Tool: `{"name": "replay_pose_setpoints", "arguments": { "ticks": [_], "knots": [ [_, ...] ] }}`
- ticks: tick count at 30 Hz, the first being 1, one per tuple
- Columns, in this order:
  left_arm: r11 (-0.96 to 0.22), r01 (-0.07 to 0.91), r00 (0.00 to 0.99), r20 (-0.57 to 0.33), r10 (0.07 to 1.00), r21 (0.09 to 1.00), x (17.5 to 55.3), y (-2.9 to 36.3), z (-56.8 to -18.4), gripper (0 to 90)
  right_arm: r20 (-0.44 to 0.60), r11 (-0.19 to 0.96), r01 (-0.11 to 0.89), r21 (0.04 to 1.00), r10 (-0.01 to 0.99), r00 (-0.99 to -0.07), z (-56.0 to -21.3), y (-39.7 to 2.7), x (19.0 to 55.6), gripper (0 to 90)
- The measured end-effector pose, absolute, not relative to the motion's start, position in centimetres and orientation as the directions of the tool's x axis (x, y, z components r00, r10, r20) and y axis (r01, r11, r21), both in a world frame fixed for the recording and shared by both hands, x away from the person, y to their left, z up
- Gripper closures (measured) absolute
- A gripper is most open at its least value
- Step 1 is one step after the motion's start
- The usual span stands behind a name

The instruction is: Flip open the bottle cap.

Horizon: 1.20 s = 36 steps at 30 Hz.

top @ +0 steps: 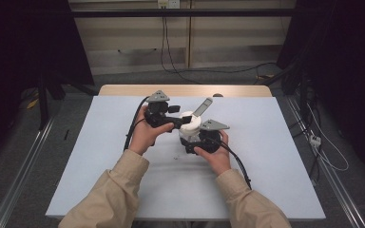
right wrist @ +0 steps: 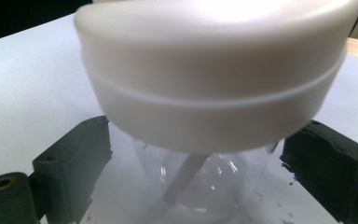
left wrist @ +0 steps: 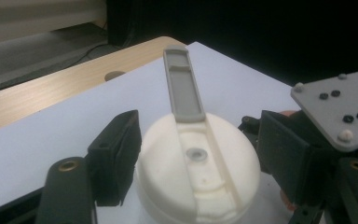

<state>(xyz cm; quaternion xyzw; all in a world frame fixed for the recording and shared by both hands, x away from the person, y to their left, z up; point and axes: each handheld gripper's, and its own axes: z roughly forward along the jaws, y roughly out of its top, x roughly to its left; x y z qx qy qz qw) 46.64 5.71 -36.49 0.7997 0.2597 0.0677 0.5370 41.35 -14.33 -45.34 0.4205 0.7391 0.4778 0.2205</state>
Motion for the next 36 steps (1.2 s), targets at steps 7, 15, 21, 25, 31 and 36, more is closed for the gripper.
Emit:
{"name": "replay_pose_setpoints", "arguments": {
  "ticks": [7,15,21,25,31,36],
  "knots": [
    [-0.311,0.333,0.855,-0.145,0.498,0.89,45.5,7.3,-37.0,22.8,0.063,0.206,0.401,0.893,0.824,-0.564,-45.2,-15.2,40.4,7.6],
    [-0.315,0.349,0.843,-0.148,0.517,0.883,44.2,9.5,-38.5,18.4,0.053,0.232,0.392,0.89,0.802,-0.596,-45.0,-16.2,39.1,7.4],
    [-0.323,0.364,0.838,-0.156,0.523,0.874,43.2,10.8,-39.7,15.2,0.063,0.236,0.397,0.887,0.79,-0.61,-44.9,-17.3,37.9,7.1],
    [-0.33,0.369,0.837,-0.156,0.525,0.869,42.4,11.6,-40.2,14.7,0.071,0.226,0.398,0.889,0.791,-0.607,-44.8,-18.3,37.2,7.3],
    [-0.325,0.375,0.829,-0.158,0.536,0.868,41.5,12.9,-40.9,12.8,0.077,0.221,0.407,0.886,0.797,-0.599,-44.9,-19.7,36.1,7.4],
    [-0.325,0.376,0.826,-0.154,0.542,0.868,40.6,13.8,-41.2,12.0,0.082,0.211,0.41,0.887,0.803,-0.591,-44.9,-20.7,35.1,7.4]
  ]
}}
